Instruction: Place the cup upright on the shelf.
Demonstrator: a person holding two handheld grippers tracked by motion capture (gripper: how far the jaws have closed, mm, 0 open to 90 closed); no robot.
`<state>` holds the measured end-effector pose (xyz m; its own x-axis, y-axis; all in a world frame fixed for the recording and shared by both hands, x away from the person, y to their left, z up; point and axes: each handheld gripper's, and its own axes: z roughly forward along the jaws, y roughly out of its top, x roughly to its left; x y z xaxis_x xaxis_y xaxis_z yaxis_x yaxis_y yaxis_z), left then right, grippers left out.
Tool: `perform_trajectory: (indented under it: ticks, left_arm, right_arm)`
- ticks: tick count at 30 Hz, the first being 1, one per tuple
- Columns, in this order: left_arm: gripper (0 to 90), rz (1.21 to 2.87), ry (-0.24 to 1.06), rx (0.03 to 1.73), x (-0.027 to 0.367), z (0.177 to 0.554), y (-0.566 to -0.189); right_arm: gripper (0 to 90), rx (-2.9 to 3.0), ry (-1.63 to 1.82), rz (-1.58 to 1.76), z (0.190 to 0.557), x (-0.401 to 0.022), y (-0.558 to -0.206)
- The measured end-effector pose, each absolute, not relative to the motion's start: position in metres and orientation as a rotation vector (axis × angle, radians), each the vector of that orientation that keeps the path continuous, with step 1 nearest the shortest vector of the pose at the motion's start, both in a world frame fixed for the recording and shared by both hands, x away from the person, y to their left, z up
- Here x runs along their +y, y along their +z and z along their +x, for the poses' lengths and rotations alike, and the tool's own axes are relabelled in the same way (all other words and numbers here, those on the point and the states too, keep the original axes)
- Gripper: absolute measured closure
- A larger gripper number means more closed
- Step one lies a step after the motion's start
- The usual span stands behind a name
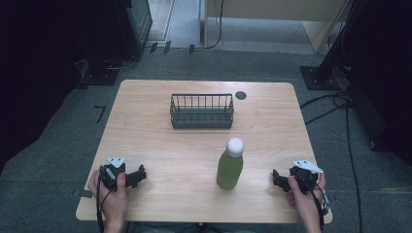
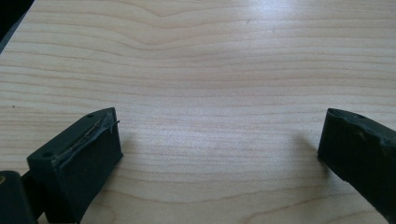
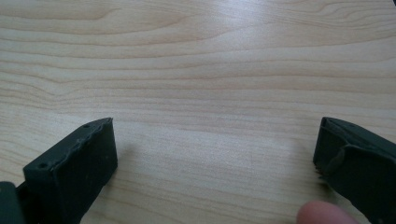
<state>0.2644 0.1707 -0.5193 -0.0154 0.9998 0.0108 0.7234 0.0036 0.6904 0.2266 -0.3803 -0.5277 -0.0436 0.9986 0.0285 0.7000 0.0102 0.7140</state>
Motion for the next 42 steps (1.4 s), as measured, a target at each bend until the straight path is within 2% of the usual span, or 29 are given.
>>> perform_trajectory:
  ticks: [19,42]
  left_arm:
    - [0.0,1.789,0.719,1.765,0.173,0.263,-0.519]
    - [0.0,1.789,0.719,1.765,0.173,0.263,-0.519]
  right_arm:
    - [0.0,1.783,0.938,1.710,0.208,-0.370,-0.508]
    - [0.0,1.906,1.021,1.535,0.197,-0.311,-0.475]
